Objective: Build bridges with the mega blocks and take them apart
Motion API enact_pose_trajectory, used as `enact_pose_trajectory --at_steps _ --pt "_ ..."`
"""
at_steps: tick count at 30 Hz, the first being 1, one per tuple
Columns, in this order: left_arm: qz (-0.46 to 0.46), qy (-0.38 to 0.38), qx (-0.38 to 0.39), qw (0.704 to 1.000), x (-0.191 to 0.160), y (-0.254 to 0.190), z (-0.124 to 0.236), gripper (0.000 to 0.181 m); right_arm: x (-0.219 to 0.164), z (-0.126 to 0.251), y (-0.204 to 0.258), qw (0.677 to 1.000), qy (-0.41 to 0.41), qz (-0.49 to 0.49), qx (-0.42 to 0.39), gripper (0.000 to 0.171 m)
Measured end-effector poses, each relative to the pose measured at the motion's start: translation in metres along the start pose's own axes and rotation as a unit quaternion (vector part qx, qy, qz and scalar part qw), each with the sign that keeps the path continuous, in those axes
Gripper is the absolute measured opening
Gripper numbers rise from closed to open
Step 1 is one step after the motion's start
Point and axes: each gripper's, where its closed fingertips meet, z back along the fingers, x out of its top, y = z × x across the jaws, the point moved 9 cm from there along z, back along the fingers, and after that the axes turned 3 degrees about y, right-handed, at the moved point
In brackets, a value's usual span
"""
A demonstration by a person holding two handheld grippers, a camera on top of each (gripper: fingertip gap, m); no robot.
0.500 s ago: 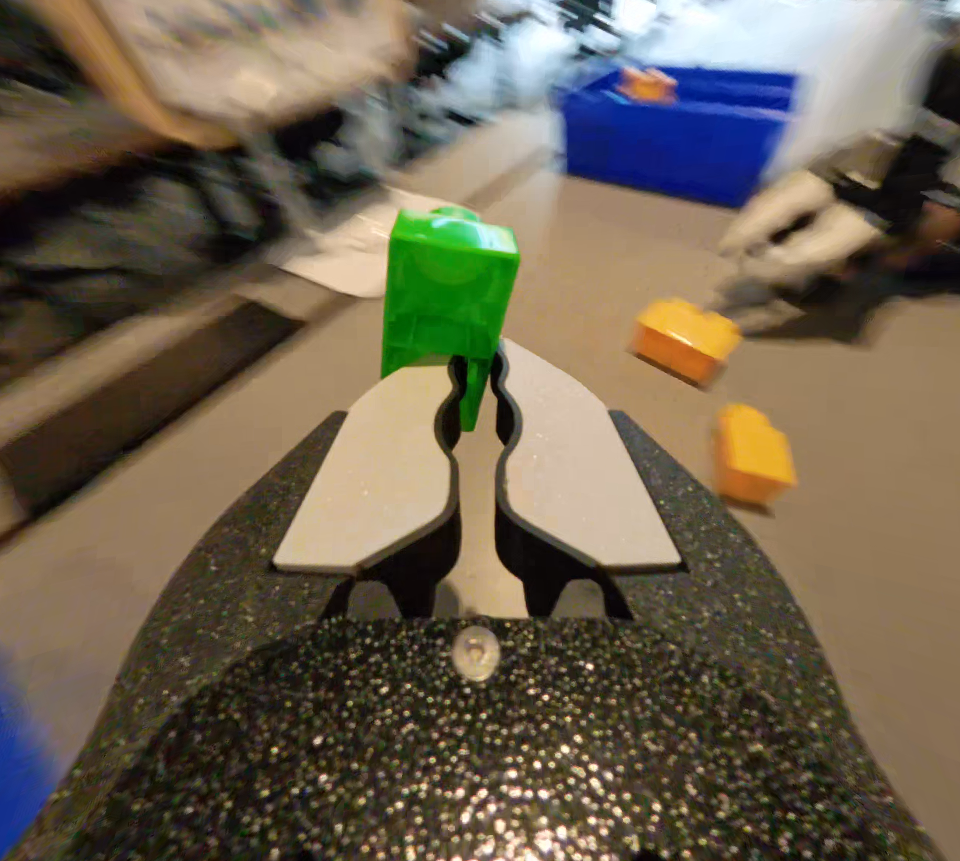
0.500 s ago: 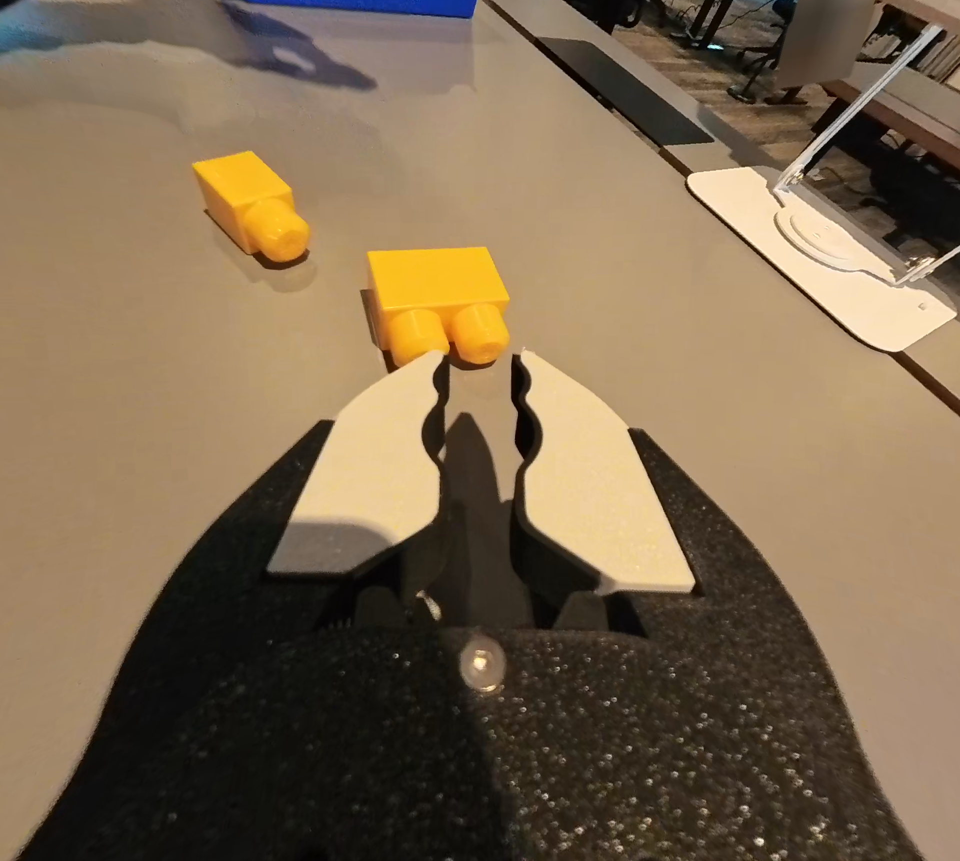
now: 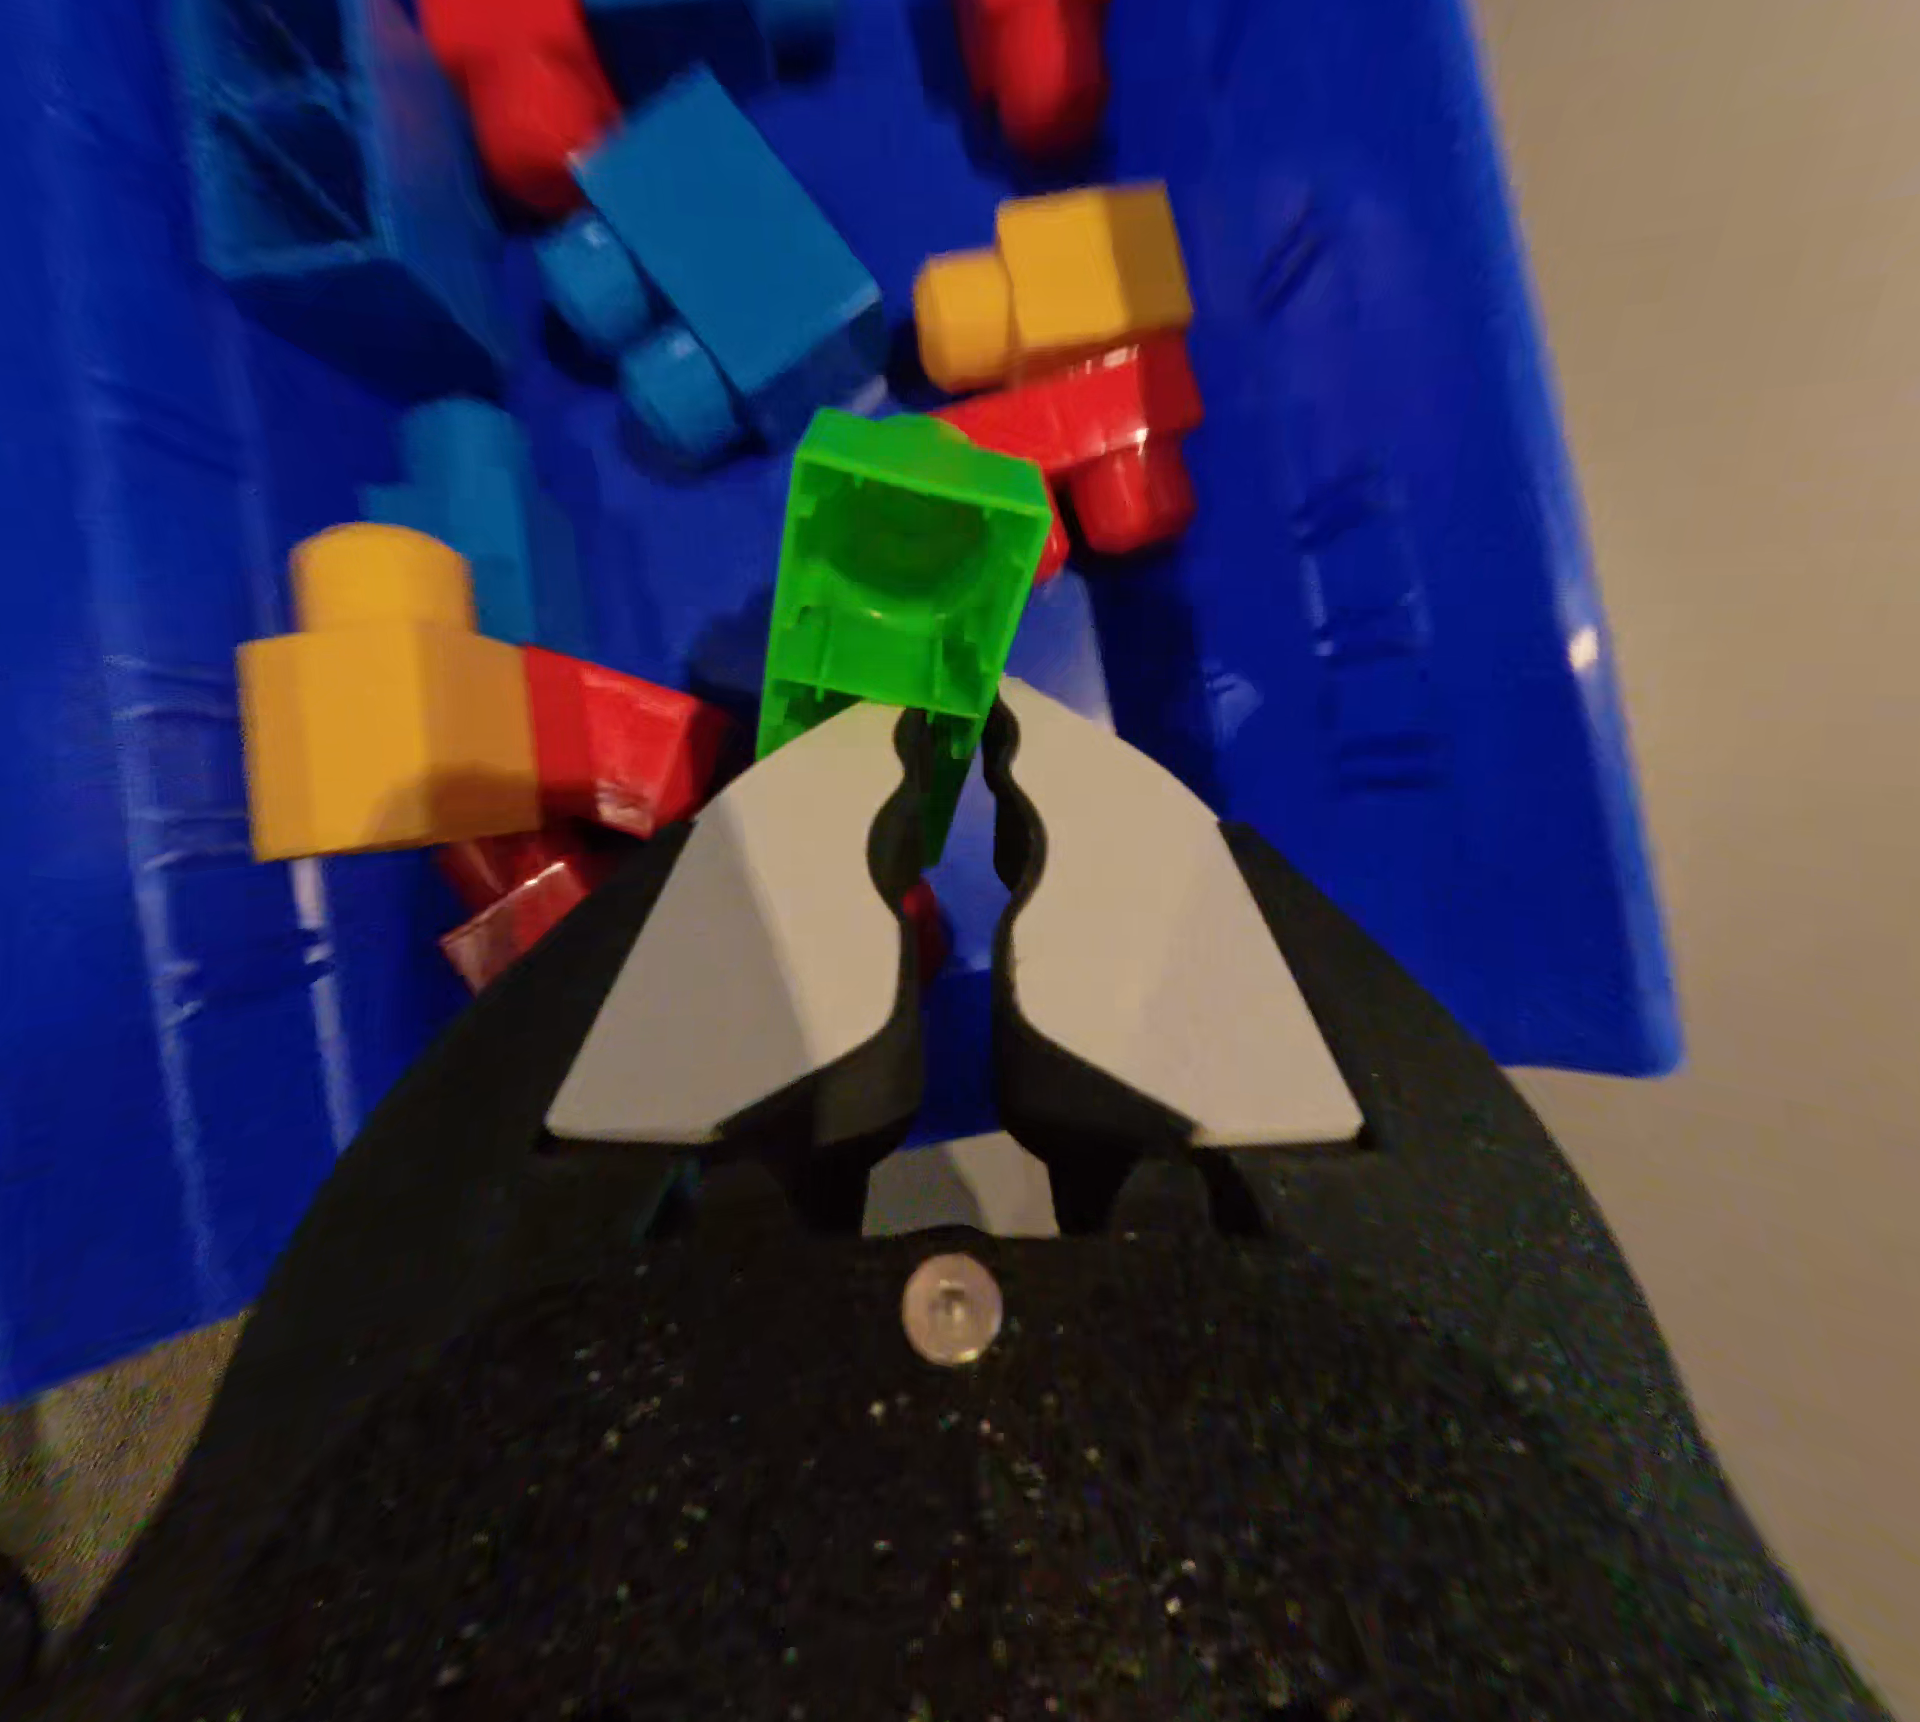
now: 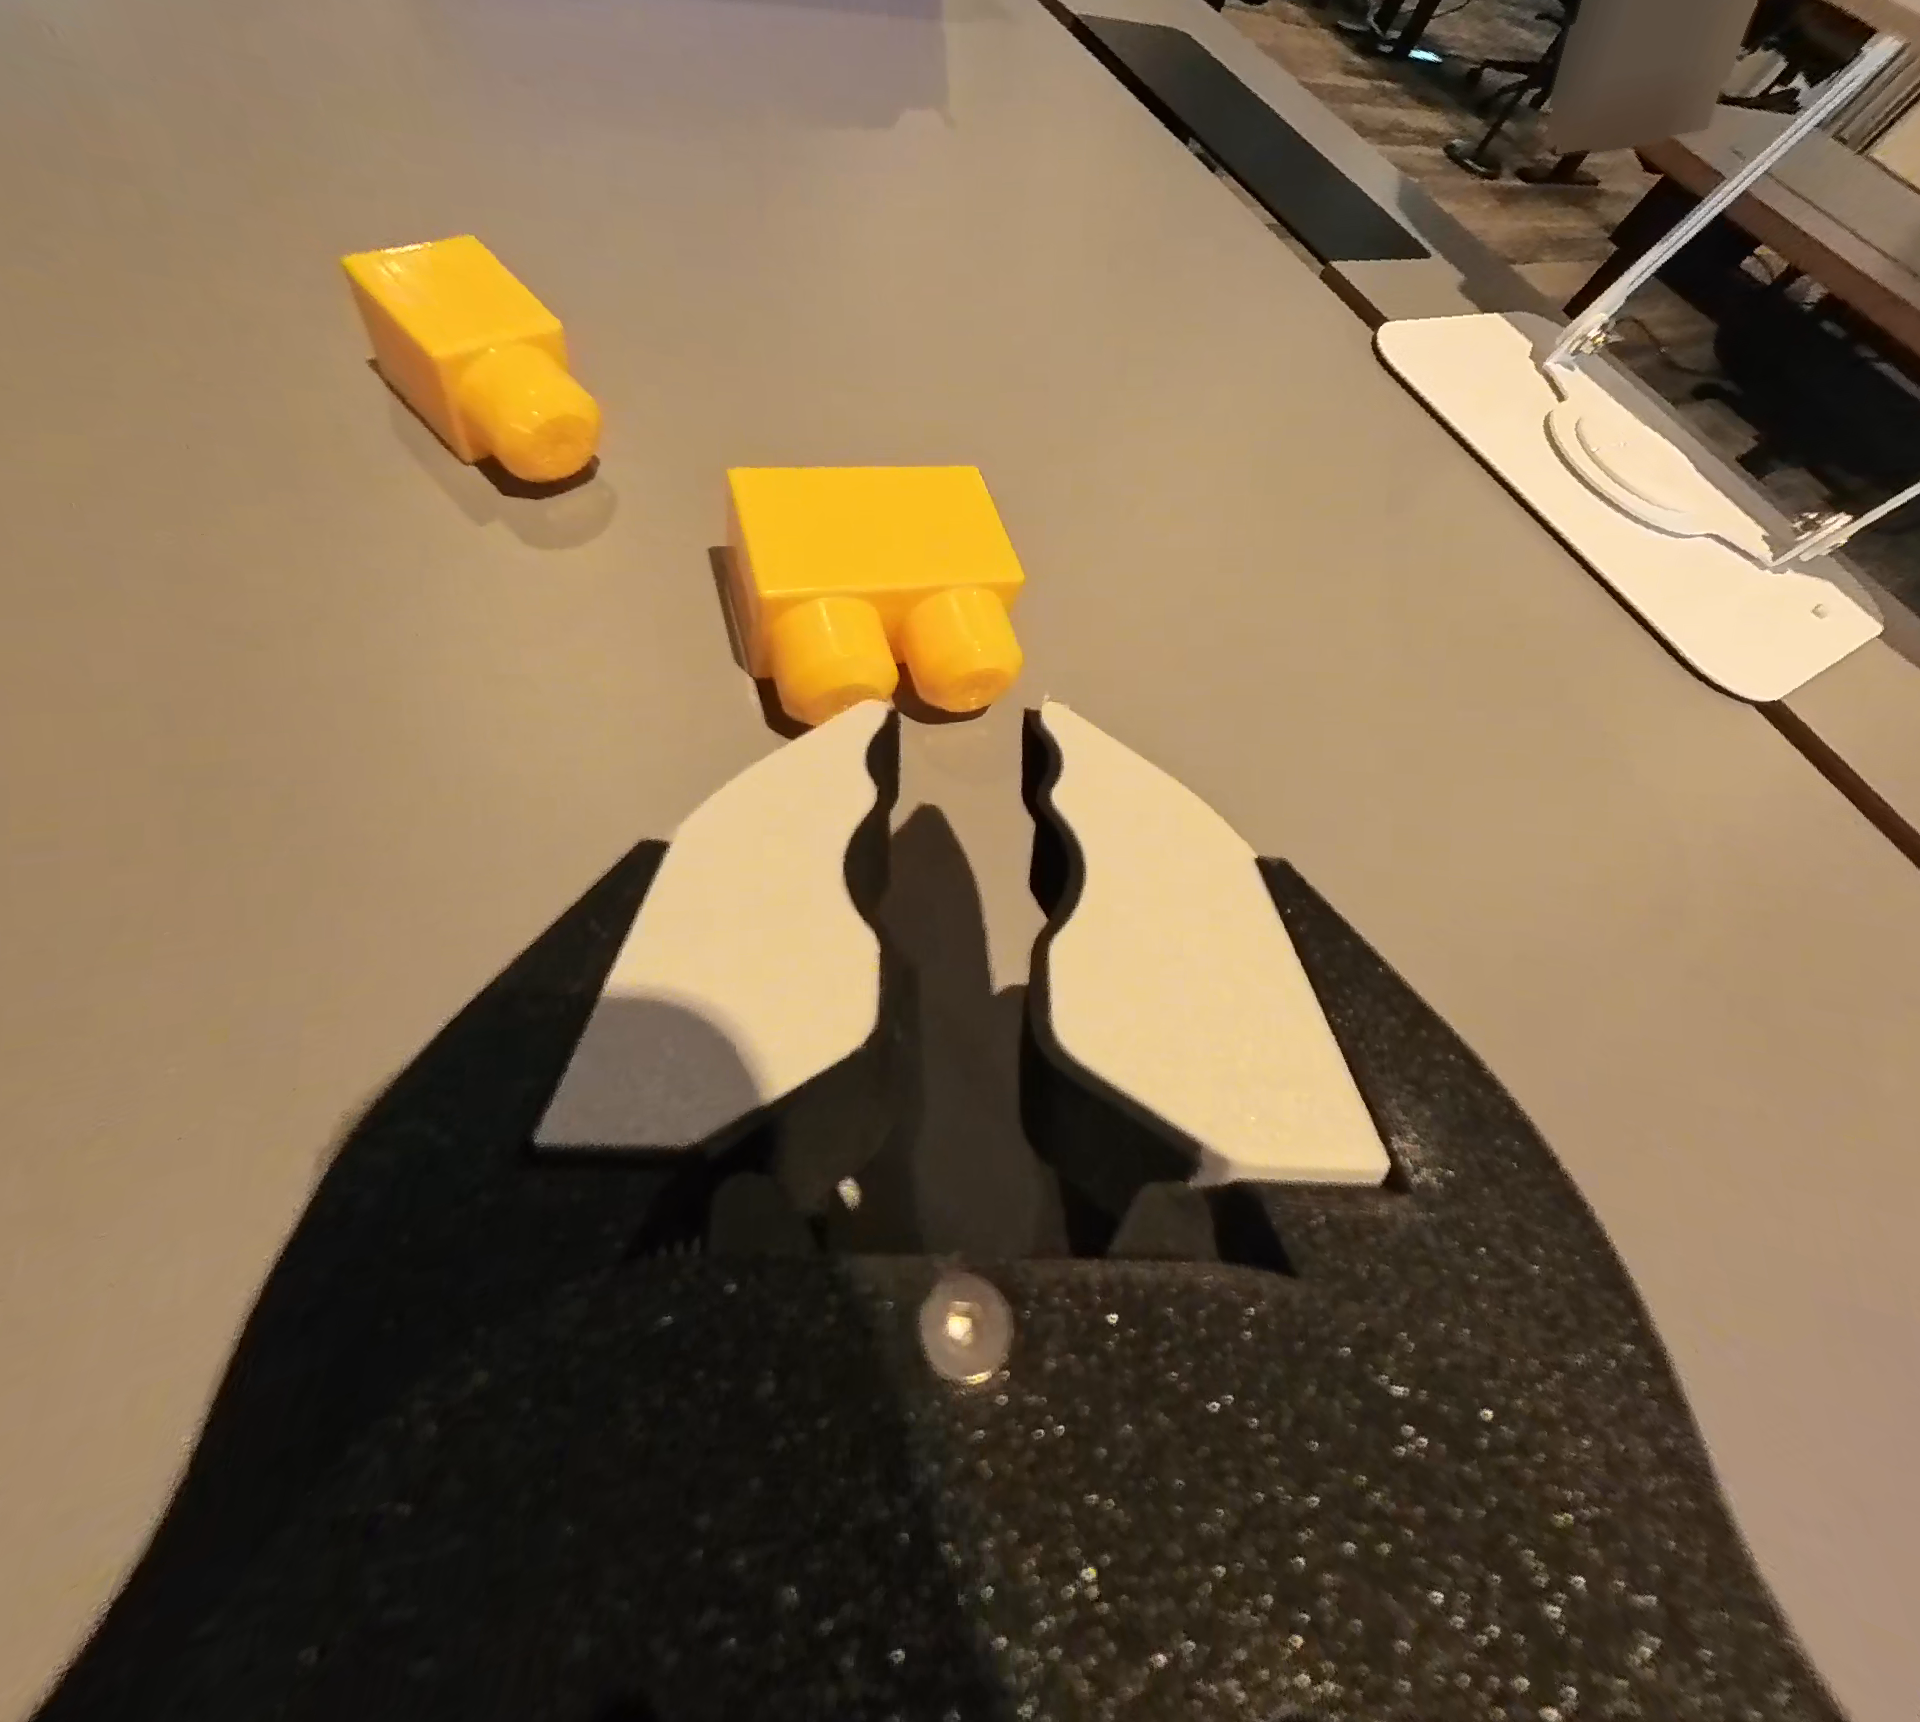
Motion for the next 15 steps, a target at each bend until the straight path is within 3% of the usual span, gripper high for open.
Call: enact_pose_trajectory --at_steps 3,5,10,12,15 --pt "0.018 0.057 -0.016 0.998 -0.007 0.005 -0.017 0.009 0.0 0.0 0.001 1.0 0.0 0.004 -0.001 0.022" --pt "0.037 0.063 -0.037 0.997 -0.009 0.005 -0.014 0.022 0.0 0.0 0.001 1.0 0.002 0.005 0.0 0.022" --pt "0.045 -0.032 -0.065 0.996 0.0 0.004 0.014 0.046 0.0 -0.002 0.002 1.0 0.007 0.01 0.002 0.022" --pt "0.077 -0.097 -0.062 0.99 0.005 0.014 0.028 0.045 0.0 -0.001 0.003 1.0 0.007 0.015 0.0 0.022" --pt "0.128 -0.102 -0.041 0.986 -0.001 0.035 0.033 0.043 0.0 -0.001 0.004 1.0 0.007 0.022 -0.002 0.022"
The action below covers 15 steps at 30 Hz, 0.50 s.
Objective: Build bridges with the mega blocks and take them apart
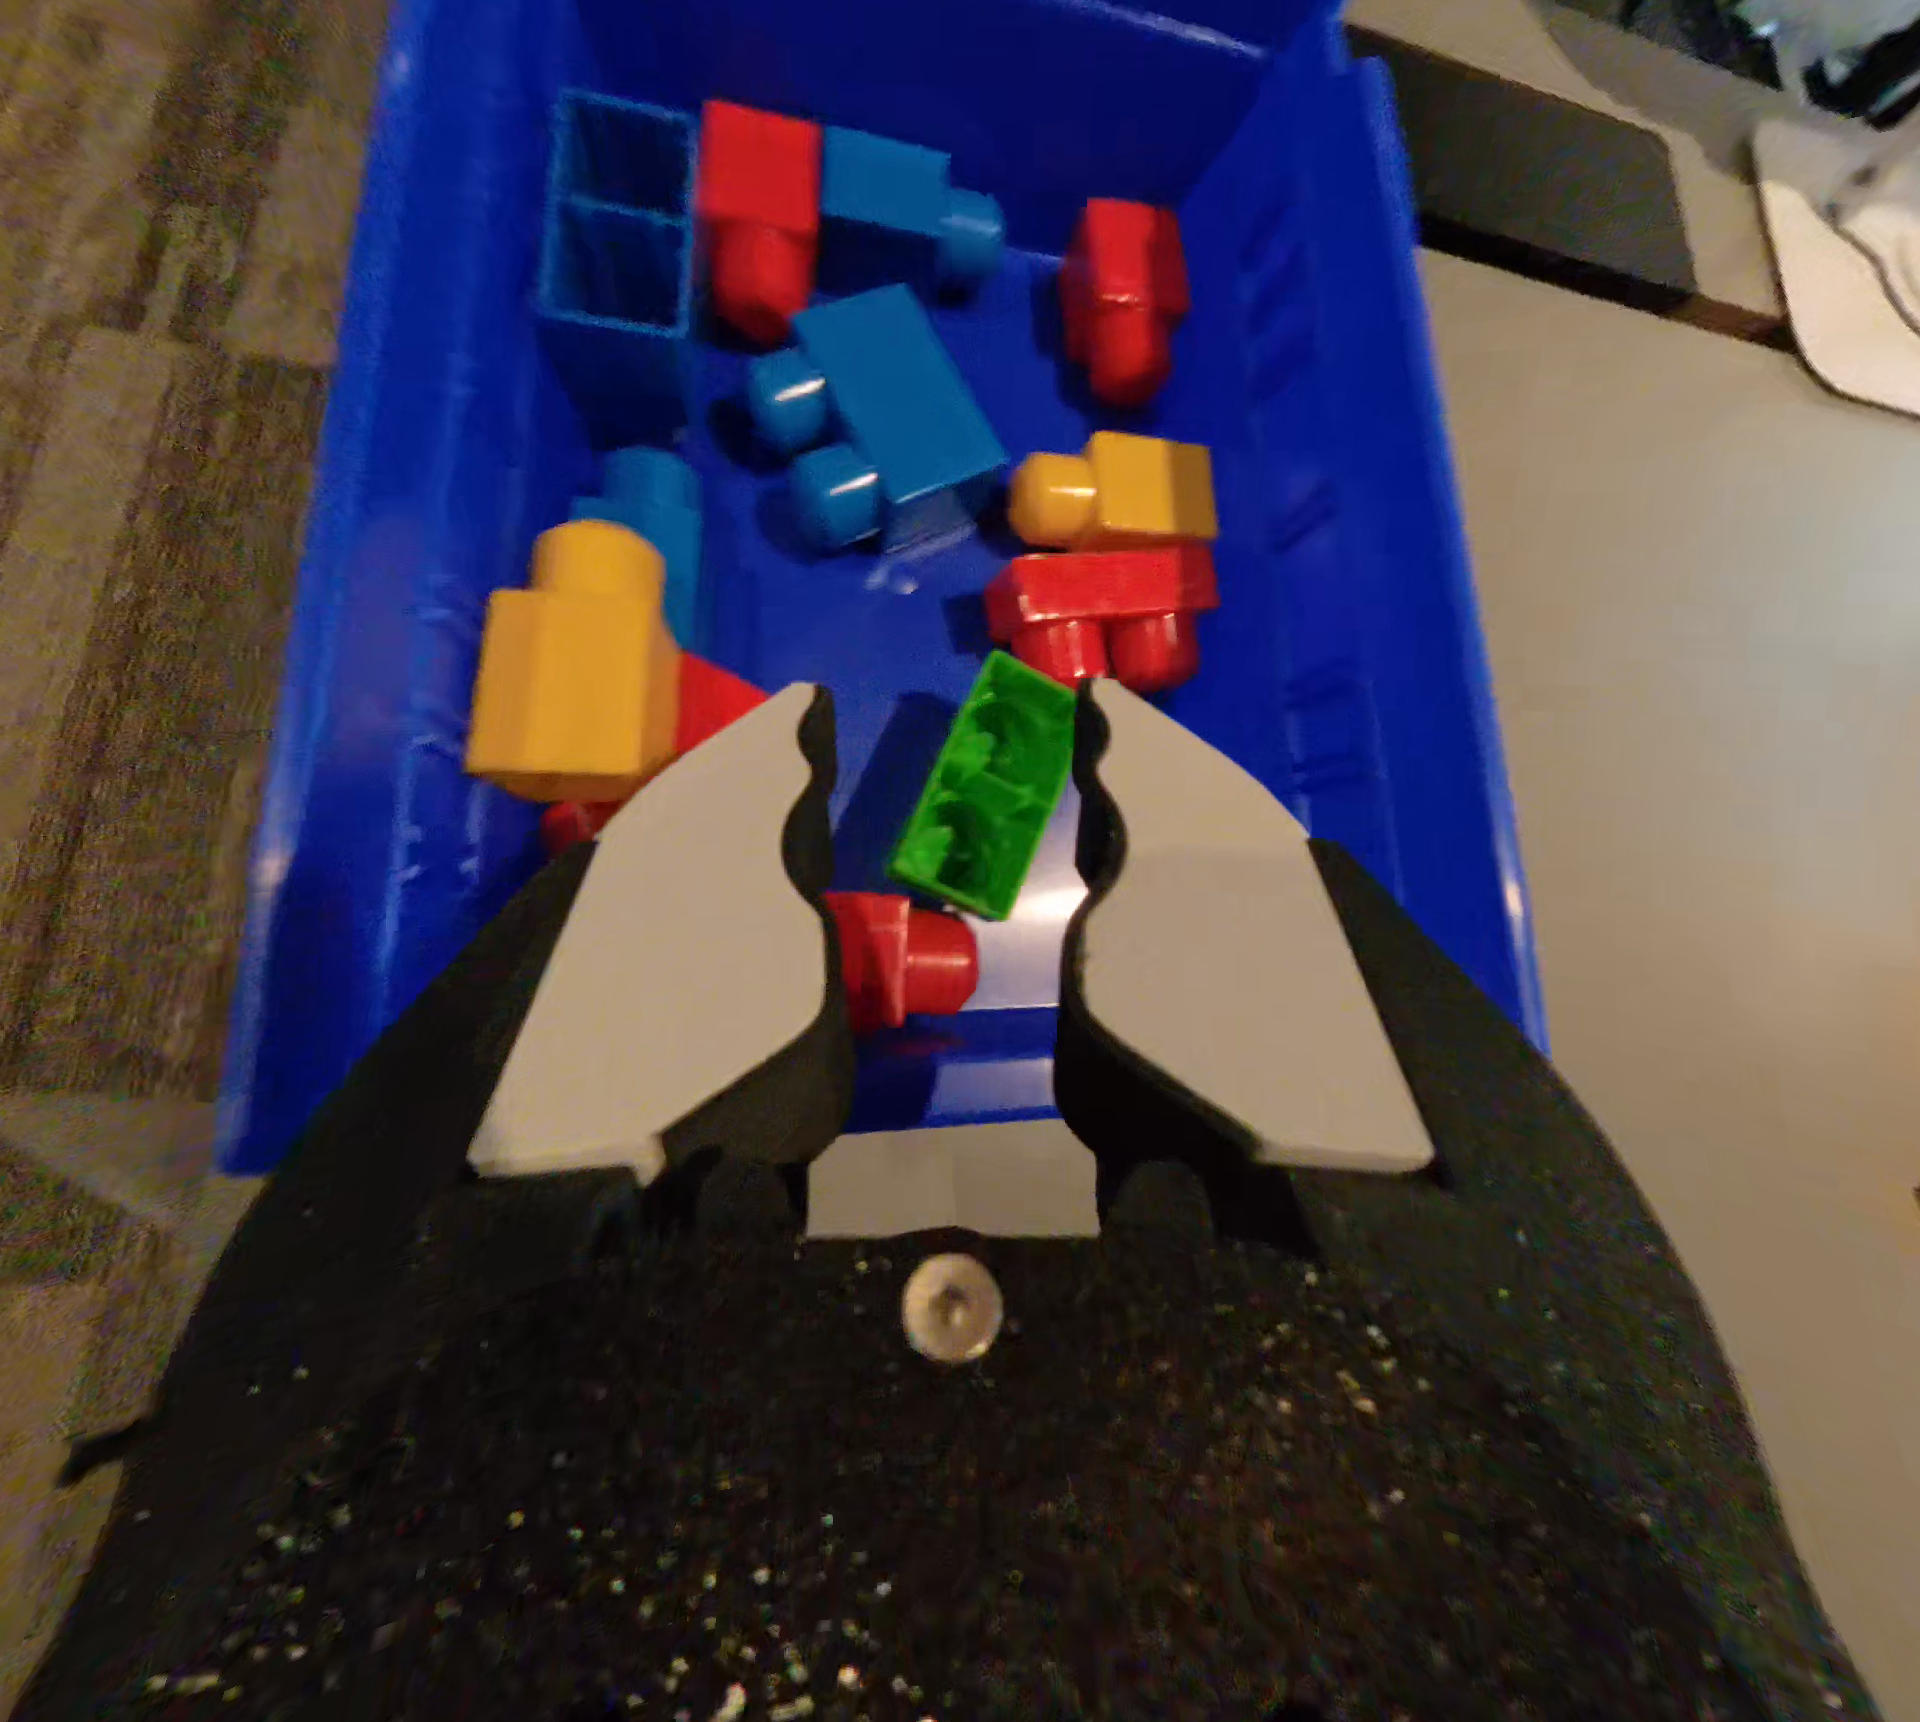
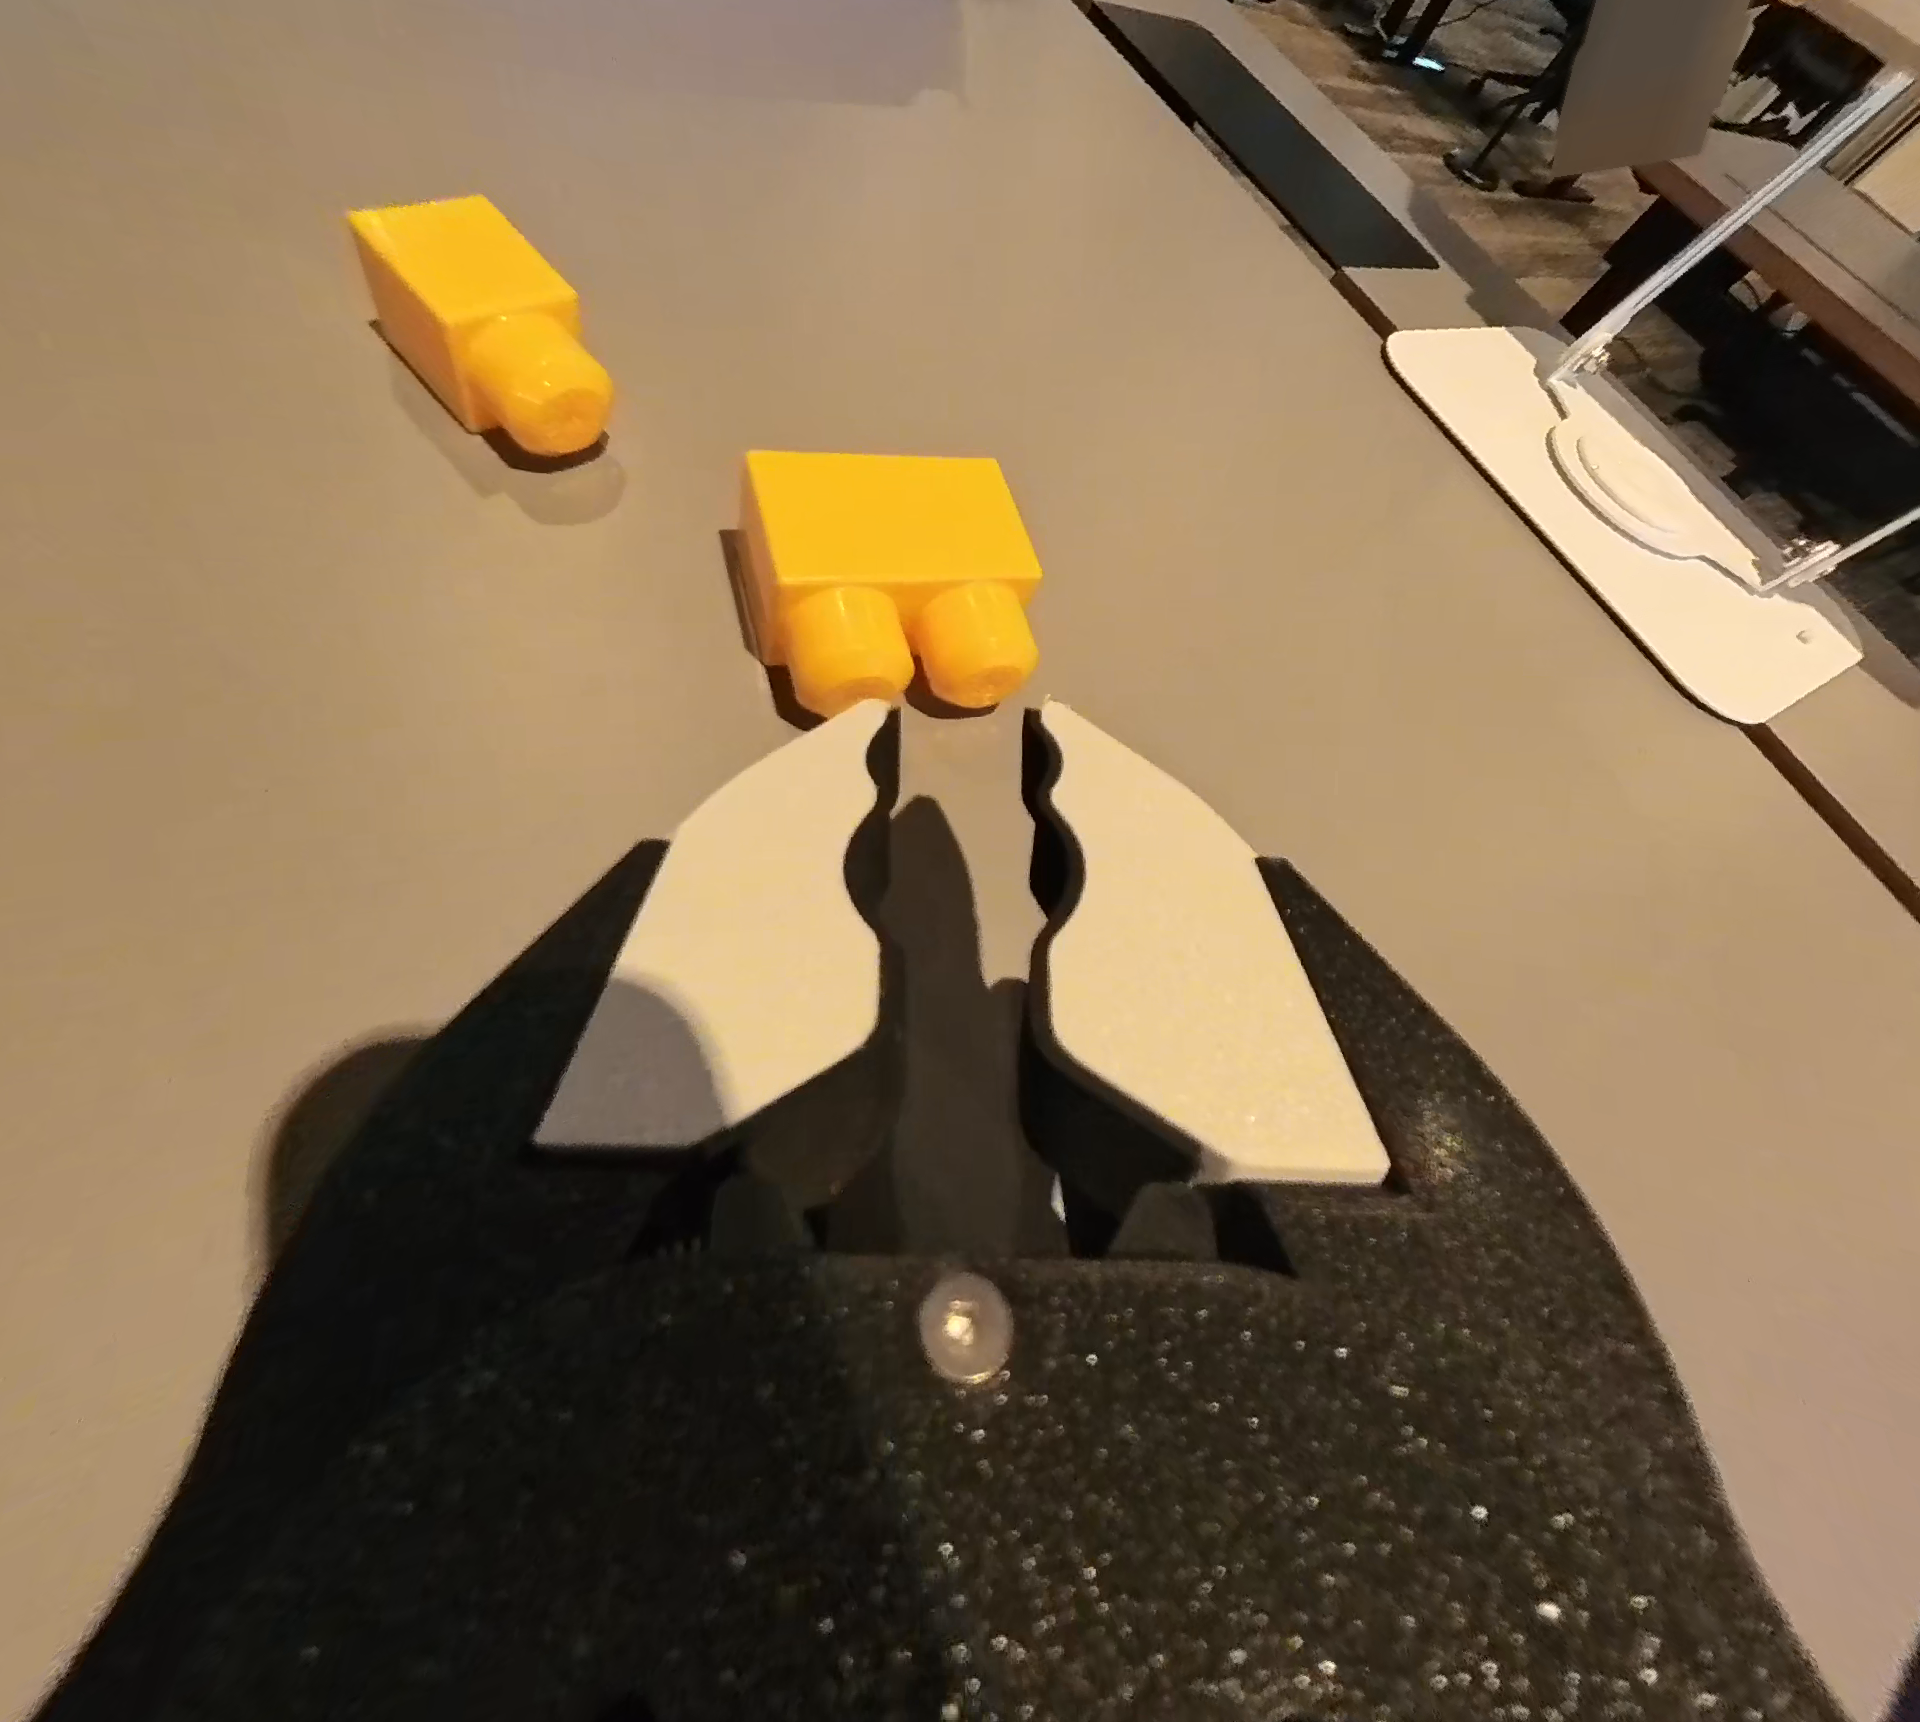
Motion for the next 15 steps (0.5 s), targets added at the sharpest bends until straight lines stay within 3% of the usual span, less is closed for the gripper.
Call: enact_pose_trajectory --at_steps 4,8,15 --pt "0.004 0.048 0.038 0.998 -0.011 0.017 -0.009 0.043 0.0 -0.001 0.001 1.0 0.004 0.006 0.0 0.022" --pt "0.003 0.036 0.071 0.997 -0.013 0.024 -0.013 0.043 0.0 -0.002 0.001 1.0 0.007 0.007 0.0 0.022" --pt "-0.033 0.096 0.076 0.992 -0.013 0.013 -0.026 0.032 0.0 -0.002 0.002 1.0 0.01 0.01 -0.001 0.022"
